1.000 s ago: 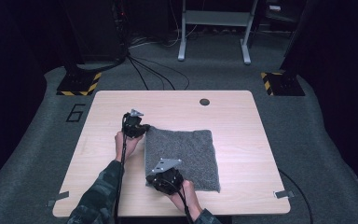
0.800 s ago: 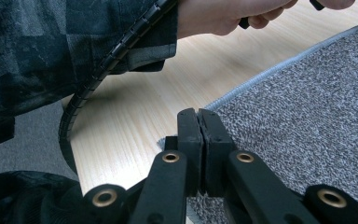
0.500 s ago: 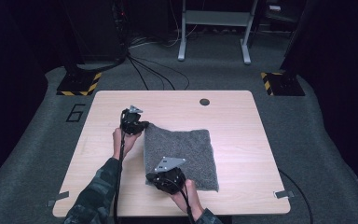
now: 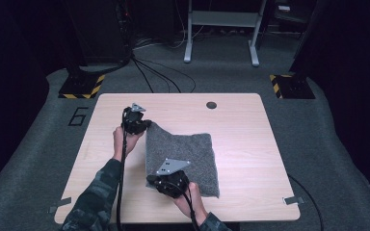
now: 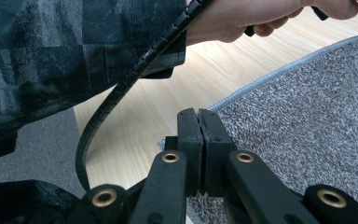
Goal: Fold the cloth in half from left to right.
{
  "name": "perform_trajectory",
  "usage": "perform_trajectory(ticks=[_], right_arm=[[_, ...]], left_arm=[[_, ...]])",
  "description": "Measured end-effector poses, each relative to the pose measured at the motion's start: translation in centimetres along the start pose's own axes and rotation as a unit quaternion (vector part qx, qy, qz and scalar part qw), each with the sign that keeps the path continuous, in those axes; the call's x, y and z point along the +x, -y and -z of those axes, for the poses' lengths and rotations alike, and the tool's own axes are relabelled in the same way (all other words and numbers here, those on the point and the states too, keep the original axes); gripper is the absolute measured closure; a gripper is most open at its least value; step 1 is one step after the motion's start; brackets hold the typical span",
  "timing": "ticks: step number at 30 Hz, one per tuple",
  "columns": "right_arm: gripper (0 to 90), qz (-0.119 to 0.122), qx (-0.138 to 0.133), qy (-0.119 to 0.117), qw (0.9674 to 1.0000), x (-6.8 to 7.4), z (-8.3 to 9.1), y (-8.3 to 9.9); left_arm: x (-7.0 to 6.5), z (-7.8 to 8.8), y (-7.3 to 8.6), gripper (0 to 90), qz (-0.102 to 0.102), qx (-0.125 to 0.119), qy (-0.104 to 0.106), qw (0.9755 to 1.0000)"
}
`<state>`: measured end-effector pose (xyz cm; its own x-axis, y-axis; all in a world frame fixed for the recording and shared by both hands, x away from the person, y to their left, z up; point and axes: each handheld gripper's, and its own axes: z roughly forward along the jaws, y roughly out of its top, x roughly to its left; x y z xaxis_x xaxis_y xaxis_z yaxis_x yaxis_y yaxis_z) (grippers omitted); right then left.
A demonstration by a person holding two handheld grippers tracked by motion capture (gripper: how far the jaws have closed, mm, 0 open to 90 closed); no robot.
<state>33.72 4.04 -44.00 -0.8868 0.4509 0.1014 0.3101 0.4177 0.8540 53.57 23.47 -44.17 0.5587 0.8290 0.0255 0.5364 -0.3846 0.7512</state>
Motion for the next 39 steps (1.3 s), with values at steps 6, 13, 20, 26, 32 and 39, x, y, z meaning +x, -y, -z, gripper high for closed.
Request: perform_trajectory(ticks=[6,13,20,26,32,39], right_arm=[[88.6,0.001,-0.006,0.001,1.0000,0.2,-0.1,-0.3],[88.6,0.012,-0.019,0.001,0.9997,0.5,-0.6,-1.5],[88.7,0.021,-0.030,-0.001,0.9993,0.8,-0.9,-2.6],[88.7,0.022,-0.045,-0.003,0.9988,1.2,-0.9,-3.3],[88.6,0.013,-0.044,0.006,0.9989,1.1,-0.1,-2.7],[88.5,0.000,-0.031,0.022,0.9993,0.2,1.2,-0.8]], left_arm=[[0.1,-0.2,-0.3,88.8,0.001,0.007,0.000,1.0000],[0.6,0.6,-1.7,88.8,-0.014,0.012,-0.017,0.9997],[1.1,1.7,-2.9,88.8,-0.028,0.014,-0.036,0.9989],[1.4,2.7,-3.4,88.7,-0.038,0.017,-0.054,0.9977],[0.6,2.0,-3.7,88.6,-0.048,0.030,-0.047,0.9973],[-1.3,0.3,-4.6,88.6,-0.058,0.037,-0.030,0.9971]])
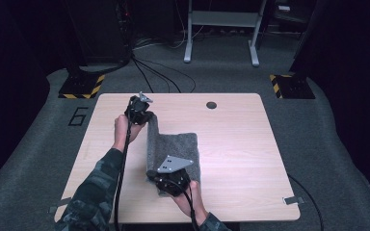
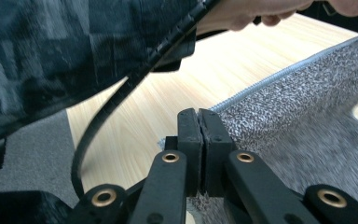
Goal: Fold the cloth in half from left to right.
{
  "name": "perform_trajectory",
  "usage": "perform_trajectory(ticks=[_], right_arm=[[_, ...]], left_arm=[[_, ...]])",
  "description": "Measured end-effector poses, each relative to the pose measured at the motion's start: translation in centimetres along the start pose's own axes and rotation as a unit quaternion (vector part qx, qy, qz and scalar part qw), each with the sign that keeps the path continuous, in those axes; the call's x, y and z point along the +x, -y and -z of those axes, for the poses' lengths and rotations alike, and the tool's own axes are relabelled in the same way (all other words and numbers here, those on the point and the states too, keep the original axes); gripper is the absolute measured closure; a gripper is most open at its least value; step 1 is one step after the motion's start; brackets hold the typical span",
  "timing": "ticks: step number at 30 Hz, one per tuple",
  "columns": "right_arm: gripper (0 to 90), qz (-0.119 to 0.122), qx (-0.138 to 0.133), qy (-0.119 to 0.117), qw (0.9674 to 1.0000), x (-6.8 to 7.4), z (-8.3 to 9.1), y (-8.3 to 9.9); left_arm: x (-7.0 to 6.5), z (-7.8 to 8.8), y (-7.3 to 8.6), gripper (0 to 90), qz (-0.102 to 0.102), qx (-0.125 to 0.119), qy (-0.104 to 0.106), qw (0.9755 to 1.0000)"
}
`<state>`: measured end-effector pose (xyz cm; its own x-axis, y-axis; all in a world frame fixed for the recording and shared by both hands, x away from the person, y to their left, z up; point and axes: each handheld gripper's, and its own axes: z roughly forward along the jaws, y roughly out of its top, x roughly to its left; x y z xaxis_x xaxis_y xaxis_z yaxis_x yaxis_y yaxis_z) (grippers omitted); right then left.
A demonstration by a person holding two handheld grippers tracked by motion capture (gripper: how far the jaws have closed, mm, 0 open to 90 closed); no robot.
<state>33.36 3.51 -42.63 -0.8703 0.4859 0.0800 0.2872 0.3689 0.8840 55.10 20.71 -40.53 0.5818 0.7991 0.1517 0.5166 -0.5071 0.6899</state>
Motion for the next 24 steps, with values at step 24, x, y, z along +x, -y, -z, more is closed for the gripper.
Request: perform_trajectory(ticks=[24], right_arm=[[88.3,-0.028,0.059,0.050,0.9966,-2.1,2.7,5.4]], left_arm=[[-5.8,-6.0,-1.7,88.1,-0.029,0.031,0.046,0.9980]])
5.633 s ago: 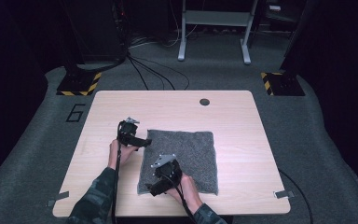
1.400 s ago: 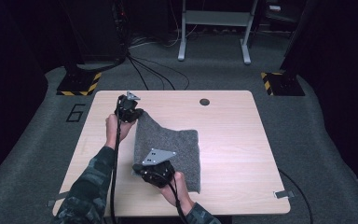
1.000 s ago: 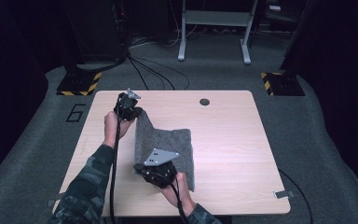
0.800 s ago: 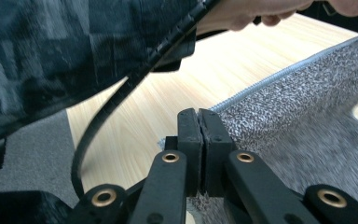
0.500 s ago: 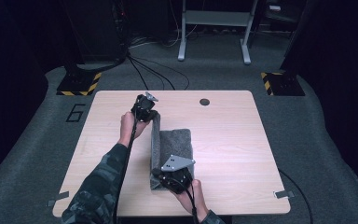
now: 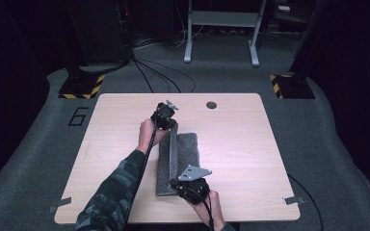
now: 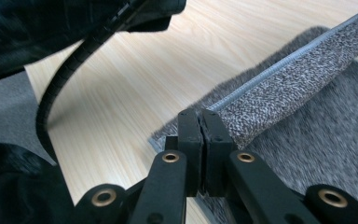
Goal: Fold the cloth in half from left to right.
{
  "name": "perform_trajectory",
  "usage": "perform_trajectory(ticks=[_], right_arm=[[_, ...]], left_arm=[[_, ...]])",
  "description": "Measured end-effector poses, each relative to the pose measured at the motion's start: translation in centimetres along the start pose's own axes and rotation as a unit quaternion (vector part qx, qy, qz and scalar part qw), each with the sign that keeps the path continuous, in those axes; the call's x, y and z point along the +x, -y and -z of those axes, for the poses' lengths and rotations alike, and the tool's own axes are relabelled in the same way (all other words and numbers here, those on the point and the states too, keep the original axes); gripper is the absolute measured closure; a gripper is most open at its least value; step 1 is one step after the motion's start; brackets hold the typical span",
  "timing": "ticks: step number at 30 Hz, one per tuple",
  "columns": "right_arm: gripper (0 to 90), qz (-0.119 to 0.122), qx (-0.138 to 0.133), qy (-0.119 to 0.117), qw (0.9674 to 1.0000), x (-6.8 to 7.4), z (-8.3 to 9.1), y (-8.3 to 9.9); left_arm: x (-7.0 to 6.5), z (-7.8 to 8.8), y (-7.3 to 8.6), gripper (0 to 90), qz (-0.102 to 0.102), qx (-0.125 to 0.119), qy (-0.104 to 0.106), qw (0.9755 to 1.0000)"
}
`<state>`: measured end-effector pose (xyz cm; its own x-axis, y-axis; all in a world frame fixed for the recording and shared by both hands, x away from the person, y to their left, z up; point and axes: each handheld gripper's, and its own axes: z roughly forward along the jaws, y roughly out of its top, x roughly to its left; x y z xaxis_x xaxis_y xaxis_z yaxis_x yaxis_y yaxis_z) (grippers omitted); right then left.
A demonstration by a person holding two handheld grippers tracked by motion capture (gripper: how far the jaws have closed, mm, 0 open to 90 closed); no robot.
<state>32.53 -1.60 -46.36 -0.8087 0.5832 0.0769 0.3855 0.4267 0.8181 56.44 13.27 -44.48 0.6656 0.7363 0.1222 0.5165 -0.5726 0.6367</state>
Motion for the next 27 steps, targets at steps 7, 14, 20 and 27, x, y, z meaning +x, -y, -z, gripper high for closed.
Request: perform_trajectory(ticks=[7,14,20,27], right_arm=[[88.3,-0.006,0.015,0.014,0.9998,-0.9,0.2,1.5],[88.2,-0.018,0.019,0.022,0.9994,-1.5,0.8,2.3],[88.1,-0.024,0.025,0.029,0.9990,-2.1,1.2,3.1],[87.9,-0.045,0.034,0.039,0.9976,-2.8,1.5,4.2]], left_arm=[[-0.8,-1.2,-0.3,88.0,-0.001,0.008,0.003,1.0000],[-1.6,-2.0,-0.7,88.0,0.000,0.007,0.004,1.0000],[-2.2,-2.7,-1.0,87.9,-0.001,0.014,0.009,0.9999],[-2.5,-3.5,-1.1,87.5,-0.003,0.025,0.013,0.9996]])
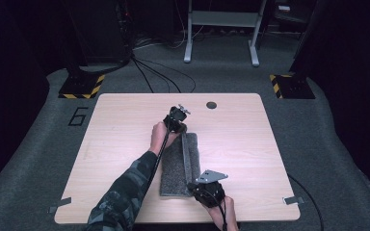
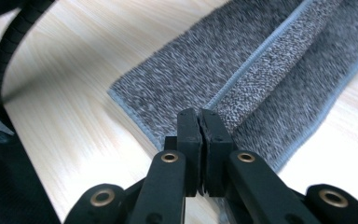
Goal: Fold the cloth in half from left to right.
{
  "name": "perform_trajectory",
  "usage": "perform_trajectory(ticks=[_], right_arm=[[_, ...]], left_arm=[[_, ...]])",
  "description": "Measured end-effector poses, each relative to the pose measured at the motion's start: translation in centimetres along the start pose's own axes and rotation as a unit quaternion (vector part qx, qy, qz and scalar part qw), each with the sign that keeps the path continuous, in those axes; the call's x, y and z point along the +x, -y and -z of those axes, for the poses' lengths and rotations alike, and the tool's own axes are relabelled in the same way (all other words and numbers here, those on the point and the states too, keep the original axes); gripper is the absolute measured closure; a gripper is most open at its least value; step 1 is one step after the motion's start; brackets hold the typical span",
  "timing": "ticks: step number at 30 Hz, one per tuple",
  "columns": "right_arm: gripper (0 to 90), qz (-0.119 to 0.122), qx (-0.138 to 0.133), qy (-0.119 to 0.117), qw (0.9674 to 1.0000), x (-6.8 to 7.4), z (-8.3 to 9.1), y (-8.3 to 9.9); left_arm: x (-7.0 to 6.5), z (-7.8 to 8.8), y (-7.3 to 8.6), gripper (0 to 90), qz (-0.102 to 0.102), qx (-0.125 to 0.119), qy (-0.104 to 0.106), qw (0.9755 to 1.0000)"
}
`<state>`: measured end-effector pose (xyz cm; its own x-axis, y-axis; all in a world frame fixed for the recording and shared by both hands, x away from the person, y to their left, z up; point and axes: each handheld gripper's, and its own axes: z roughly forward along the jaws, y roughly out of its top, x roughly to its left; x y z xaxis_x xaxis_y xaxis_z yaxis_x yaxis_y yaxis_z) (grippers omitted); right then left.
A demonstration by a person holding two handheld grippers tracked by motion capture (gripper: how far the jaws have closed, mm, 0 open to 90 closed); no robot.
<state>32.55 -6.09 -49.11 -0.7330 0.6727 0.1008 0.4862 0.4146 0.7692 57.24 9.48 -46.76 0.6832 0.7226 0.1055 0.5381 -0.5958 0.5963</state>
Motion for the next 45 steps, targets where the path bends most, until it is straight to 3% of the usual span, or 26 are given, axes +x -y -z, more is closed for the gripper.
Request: perform_trajectory(ticks=[3,4,7,11,14,17,23,28,36,40,45], right_arm=[[87.5,-0.014,0.009,0.003,0.9999,-0.2,0.0,0.5],[87.3,-0.008,0.011,0.003,0.9999,-0.4,0.0,0.6],[81.6,-0.019,0.021,0.005,0.9996,-0.4,0.2,1.1],[64.2,-0.028,0.034,0.007,0.9990,-0.6,0.8,1.7],[51.7,-0.042,0.029,0.009,0.9987,-1.0,1.5,1.8],[37.9,-0.055,0.014,0.017,0.9982,-1.8,2.4,1.8],[26.2,-0.058,0.001,0.027,0.9979,-2.6,2.3,0.6],[24.8,-0.050,0.020,0.051,0.9972,-2.8,0.6,0.0],[24.8,-0.054,0.046,0.078,0.9945,-3.1,-0.2,1.5],[24.5,-0.056,0.052,0.086,0.9934,-3.2,-0.4,1.9],[23.7,-0.063,0.042,0.074,0.9943,-3.6,0.3,2.1]], left_arm=[[-0.1,-0.2,0.0,86.3,0.007,-0.006,0.007,0.9999],[-0.1,-0.2,0.0,84.9,0.007,-0.007,0.009,0.9999],[-0.1,-0.3,-0.1,63.3,0.020,-0.006,0.016,0.9997],[0.1,0.4,-0.2,33.5,0.031,-0.026,0.003,0.9992],[0.5,1.1,-0.2,24.5,0.040,-0.039,-0.001,0.9984],[0.7,1.2,0.1,21.1,0.045,-0.034,-0.003,0.9984],[0.5,0.0,0.7,19.0,0.048,-0.010,0.004,0.9988],[-0.1,-1.1,1.1,18.5,0.042,0.002,-0.002,0.9991],[-0.4,-2.3,1.8,16.9,0.044,0.016,-0.009,0.9988],[-0.1,-1.9,2.0,15.4,0.060,0.004,0.002,0.9982],[0.7,-0.3,2.8,14.2,0.078,-0.023,0.014,0.9966]])
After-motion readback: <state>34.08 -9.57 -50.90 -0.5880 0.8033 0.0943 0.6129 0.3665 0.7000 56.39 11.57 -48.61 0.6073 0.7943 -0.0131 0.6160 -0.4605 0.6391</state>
